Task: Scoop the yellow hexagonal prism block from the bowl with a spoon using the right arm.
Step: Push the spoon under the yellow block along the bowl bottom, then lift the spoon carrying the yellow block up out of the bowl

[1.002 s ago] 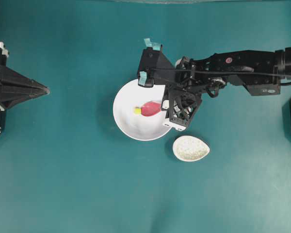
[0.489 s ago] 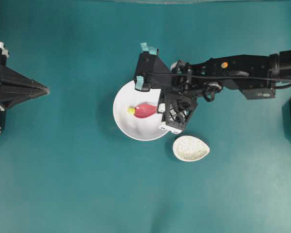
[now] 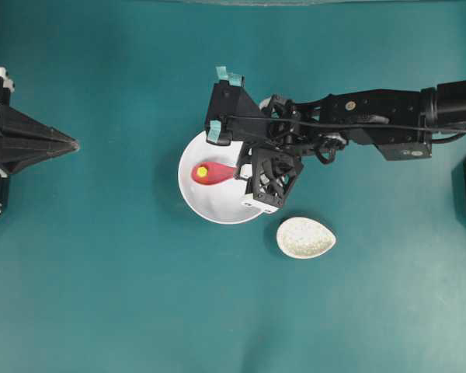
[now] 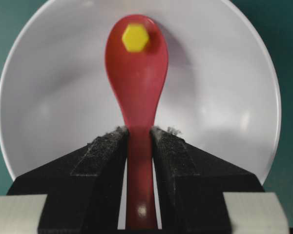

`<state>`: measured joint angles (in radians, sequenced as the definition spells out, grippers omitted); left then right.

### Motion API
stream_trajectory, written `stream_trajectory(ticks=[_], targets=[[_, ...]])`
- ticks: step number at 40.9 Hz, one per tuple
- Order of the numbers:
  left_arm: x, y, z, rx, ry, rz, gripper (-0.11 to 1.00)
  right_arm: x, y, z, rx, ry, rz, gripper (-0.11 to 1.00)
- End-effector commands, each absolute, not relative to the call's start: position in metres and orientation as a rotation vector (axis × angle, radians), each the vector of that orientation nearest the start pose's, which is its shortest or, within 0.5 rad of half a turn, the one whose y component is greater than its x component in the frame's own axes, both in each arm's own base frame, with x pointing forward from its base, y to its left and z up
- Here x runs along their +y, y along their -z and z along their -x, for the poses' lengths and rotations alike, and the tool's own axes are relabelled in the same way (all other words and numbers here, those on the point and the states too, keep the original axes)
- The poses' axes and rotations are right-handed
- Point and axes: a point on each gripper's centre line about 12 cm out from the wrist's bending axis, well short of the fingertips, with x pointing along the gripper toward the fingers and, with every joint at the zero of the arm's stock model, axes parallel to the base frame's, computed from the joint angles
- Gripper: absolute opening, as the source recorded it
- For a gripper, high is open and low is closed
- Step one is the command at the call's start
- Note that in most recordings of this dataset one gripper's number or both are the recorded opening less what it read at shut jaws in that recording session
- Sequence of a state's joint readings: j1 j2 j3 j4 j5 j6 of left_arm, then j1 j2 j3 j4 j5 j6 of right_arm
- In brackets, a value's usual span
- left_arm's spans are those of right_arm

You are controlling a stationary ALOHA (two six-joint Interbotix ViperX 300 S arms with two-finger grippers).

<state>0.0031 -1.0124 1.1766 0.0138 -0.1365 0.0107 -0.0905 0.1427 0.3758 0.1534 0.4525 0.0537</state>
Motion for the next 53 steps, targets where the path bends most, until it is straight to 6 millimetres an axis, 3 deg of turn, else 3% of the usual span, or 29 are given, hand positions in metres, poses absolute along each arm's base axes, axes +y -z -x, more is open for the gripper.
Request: stream_trajectory(ticks=[1, 21, 35, 42, 53], targets=[[0.001, -0.297, -0.193, -0.009, -0.002, -0.026, -0.01, -0.031, -0.186, -0.435, 0.900, 0.110, -0.246, 0.23], [0.001, -0.298, -0.194, -0.009, -0.002, -0.026, -0.01, -0.031, -0.199, -0.430, 0.872, 0.112, -0.255, 0.23], [0.000, -0.298, -0.193, -0.012, -0.001, -0.026, -0.01, -0.029, -0.214, -0.414, 0.838, 0.112, -0.262, 0.23], [0.001, -0.297, -0.193, -0.009, -0.002, -0.026, -0.01, -0.029, -0.232, -0.408, 0.792, 0.107, -0.257, 0.23], [0.001, -0.298, -0.193, -0.011, -0.002, -0.026, -0.01, -0.028, -0.278, -0.393, 0.680, 0.094, -0.242, 0.23]])
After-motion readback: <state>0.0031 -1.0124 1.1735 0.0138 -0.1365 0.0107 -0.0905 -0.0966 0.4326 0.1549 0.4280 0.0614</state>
